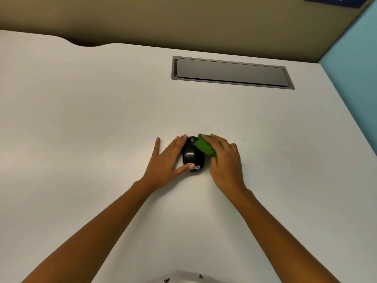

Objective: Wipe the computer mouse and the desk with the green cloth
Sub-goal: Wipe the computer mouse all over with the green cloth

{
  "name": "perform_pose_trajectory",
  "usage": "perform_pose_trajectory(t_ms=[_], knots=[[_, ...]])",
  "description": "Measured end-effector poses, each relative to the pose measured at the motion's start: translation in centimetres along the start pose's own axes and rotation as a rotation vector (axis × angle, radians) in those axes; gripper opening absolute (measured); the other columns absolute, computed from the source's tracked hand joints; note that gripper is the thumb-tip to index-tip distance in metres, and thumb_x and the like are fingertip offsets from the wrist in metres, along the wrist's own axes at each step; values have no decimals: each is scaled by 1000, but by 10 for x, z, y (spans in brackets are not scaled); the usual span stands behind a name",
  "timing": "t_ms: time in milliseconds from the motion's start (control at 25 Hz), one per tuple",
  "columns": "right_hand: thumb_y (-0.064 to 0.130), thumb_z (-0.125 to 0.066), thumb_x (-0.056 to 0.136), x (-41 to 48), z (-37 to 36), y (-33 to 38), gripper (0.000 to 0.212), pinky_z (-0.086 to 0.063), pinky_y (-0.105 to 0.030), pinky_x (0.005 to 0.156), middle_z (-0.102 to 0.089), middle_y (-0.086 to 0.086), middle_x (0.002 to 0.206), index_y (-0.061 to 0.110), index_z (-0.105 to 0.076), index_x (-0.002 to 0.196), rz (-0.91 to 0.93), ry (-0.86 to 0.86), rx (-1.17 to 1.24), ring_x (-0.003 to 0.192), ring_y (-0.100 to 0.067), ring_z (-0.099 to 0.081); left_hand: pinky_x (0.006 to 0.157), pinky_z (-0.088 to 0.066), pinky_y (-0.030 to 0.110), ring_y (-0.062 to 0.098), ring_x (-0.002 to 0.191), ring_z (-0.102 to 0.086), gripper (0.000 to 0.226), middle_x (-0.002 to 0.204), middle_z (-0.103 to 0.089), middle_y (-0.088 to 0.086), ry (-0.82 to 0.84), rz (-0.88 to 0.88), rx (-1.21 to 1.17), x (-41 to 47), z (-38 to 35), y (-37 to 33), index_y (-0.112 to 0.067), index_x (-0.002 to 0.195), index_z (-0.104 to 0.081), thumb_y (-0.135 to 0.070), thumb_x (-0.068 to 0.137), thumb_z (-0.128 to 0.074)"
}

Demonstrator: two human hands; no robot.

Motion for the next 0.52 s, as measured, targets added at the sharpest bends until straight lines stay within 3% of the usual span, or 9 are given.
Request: perform_pose_trajectory(t_ms=[80, 200, 280, 520], knots=[[-5, -44, 85, 28, -15, 5, 62, -40, -38, 100, -49, 2, 142, 31, -48, 135, -18, 87, -42, 118, -26, -43, 119, 14, 47, -1, 144, -6, 95, 161, -19, -6, -13, -11, 1, 0, 0, 0, -23, 154, -6, -81, 80, -20], [5, -58, 80, 34, -33, 13, 62, -35, -34, 96, -50, 2, 140, 29, -47, 136, -5, 117, -146, 122, -26, -41, 119, 13, 48, 4, 146, -10, 95, 160, -21, -5, -22, -21, 13, 2, 0, 0, -22, 153, -7, -82, 80, -19], [10, -67, 78, 16, -34, 17, 64, -38, -36, 93, -50, -1, 141, 26, -48, 136, 62, 61, -166, 120, -27, -44, 119, 12, 50, 8, 148, -13, 92, 160, -21, -6, -19, -18, 27, 1, 0, 0, -22, 154, -7, -78, 82, -23], [-9, -59, 79, -34, -23, 17, 63, -53, -39, 78, -54, -7, 139, 20, -53, 134, 224, -115, -210, 106, -30, -56, 119, 12, 50, 8, 148, -13, 92, 160, -21, -6, -7, -1, 21, 0, 2, -1, -21, 154, -8, -76, 83, -26]])
Point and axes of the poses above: each hand's wrist, its own x-axis towards the middle knuckle, its own z-axis out of the back of the hand, y = z × x, the point moved 8 cm from there along x, towards the middle knuckle
